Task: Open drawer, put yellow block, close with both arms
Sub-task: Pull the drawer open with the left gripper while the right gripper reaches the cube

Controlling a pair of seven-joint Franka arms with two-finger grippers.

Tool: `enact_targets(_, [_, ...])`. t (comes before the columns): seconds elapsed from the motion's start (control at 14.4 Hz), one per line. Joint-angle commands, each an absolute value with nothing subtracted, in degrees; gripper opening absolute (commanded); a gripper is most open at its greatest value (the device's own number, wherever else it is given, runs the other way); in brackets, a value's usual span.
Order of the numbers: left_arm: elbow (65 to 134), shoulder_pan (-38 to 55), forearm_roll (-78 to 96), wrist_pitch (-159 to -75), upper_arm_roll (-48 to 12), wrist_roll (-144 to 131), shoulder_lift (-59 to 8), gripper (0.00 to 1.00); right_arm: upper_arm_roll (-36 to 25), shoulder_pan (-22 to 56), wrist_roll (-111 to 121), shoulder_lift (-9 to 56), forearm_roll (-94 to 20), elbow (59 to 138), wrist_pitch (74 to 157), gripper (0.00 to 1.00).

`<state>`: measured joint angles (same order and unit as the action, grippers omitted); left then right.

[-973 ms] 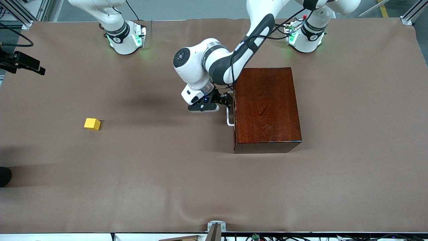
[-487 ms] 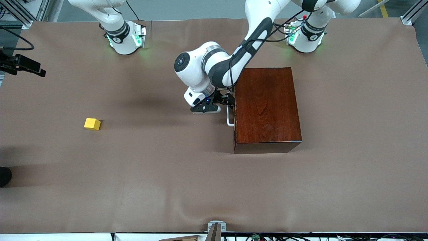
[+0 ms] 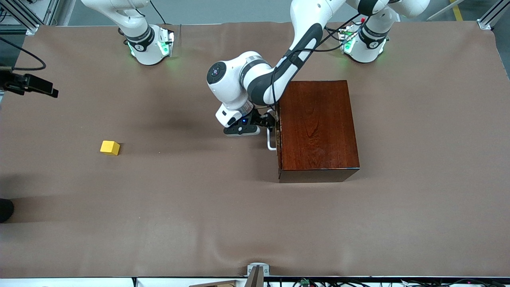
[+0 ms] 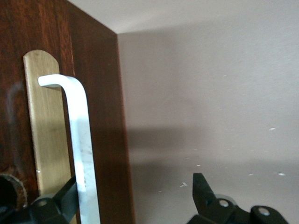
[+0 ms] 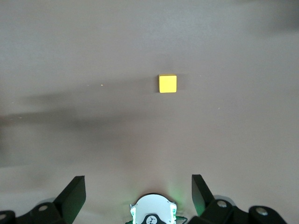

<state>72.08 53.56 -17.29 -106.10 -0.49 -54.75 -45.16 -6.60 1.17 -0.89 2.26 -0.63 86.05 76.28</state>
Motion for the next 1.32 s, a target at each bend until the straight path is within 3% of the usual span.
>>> enact_targets(0.0, [70.05,54.67,-17.84,-110.29,-0.88,-58.43,-46.67,1.00,-6.42,0.79,-2.98,4.30,1.23,84.46,76.29,1.00])
enact_targets(0.56, [69.00,56.25,-14.24,-113.99,-2.02,-65.12,-46.76,1.00,-6.42,0.88,-3.78,6.24,1.23,86.22,78.83,1.00])
enact_targets(1.25, [68.82,57.30,-13.01,-121.81,-2.63,-72.24,-46.67,1.00,-6.59,-0.26,-4.57,6.15,1.23,98.16,90.95,1.00])
